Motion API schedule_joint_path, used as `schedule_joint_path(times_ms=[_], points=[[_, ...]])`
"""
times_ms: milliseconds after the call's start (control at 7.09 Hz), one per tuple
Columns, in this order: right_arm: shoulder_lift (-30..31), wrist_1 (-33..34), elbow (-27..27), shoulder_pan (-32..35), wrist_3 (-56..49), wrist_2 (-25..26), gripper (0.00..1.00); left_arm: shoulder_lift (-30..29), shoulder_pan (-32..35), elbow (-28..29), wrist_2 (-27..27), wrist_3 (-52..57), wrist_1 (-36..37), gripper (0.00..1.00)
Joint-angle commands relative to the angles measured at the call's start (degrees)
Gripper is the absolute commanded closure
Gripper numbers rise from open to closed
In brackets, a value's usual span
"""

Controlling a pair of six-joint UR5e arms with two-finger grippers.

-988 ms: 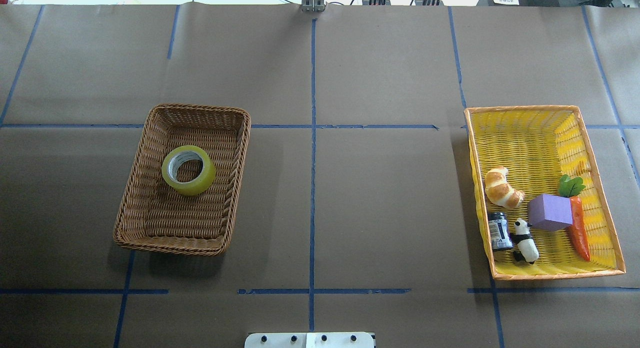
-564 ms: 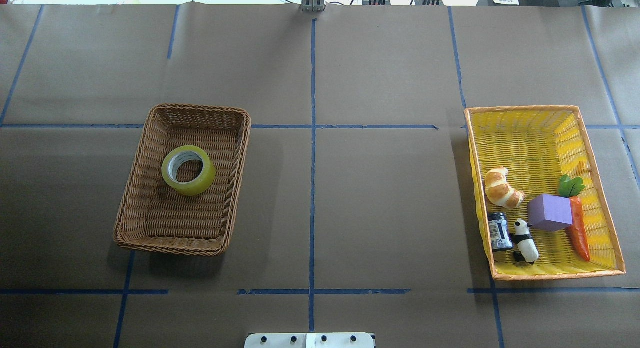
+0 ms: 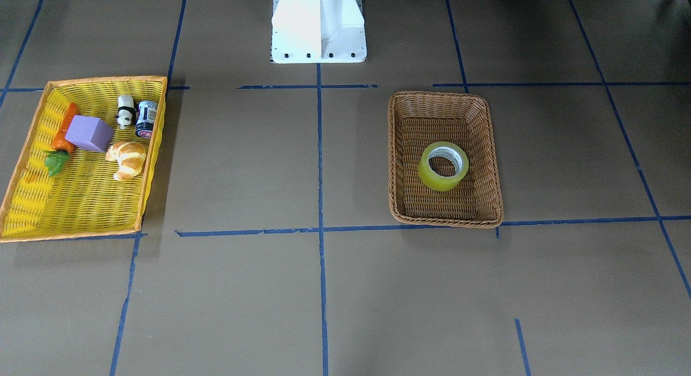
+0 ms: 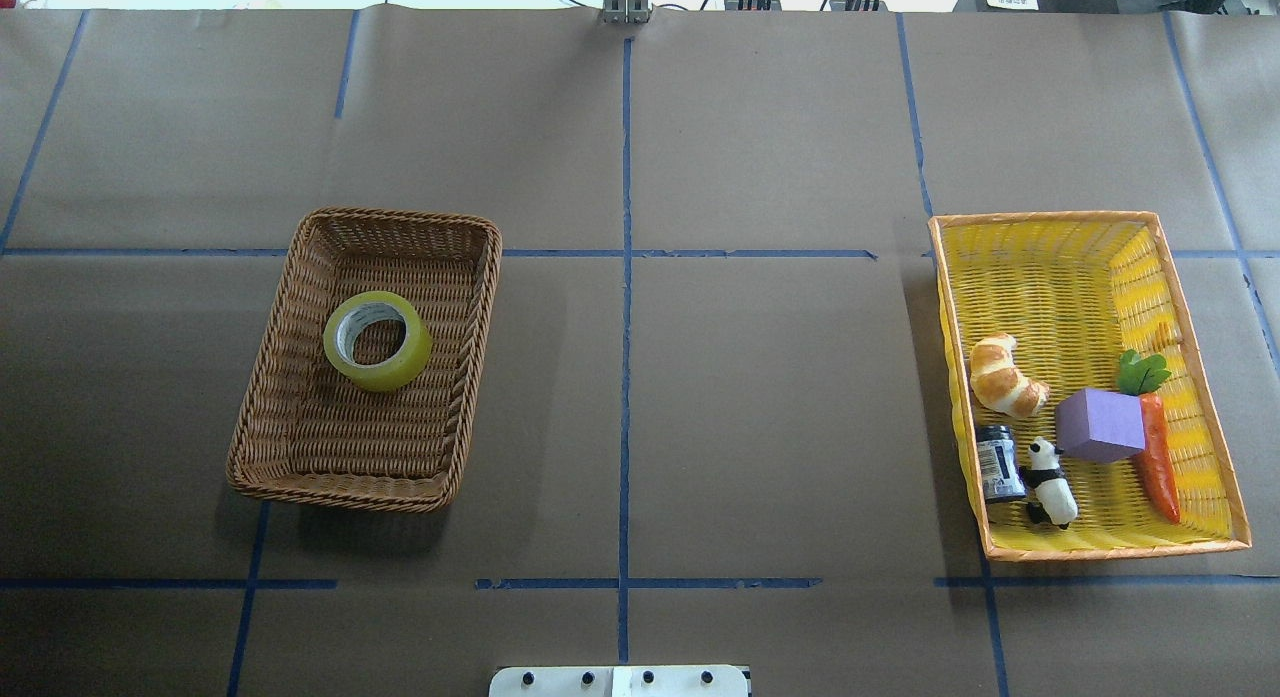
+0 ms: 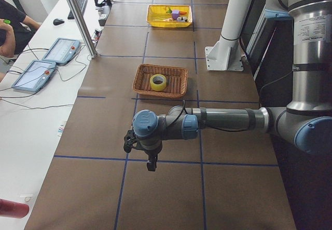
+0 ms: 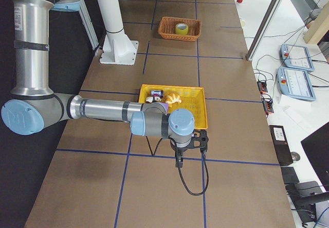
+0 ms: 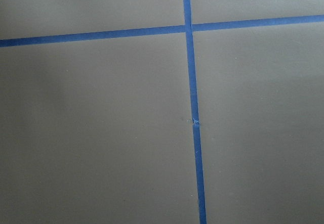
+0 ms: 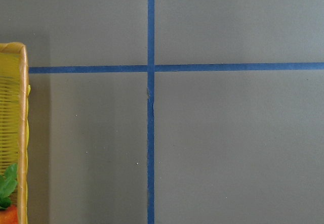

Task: Move tape to another basket

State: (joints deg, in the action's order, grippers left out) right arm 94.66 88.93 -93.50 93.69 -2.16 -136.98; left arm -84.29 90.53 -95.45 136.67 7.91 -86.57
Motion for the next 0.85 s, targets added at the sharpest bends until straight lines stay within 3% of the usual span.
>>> schedule_joint_path(times_ms=[0,706], points=[[0.0,-0.2,0.0,0.0,-0.1,0.0,0.0,0.0,0.0,0.0,0.0,-0.1,0.0,0.0],[0.7,-0.9,-0.3,0.1,-0.2,0.0,0.0,0.3,0.0,0.2,0.0,0.1,0.0,0.0]])
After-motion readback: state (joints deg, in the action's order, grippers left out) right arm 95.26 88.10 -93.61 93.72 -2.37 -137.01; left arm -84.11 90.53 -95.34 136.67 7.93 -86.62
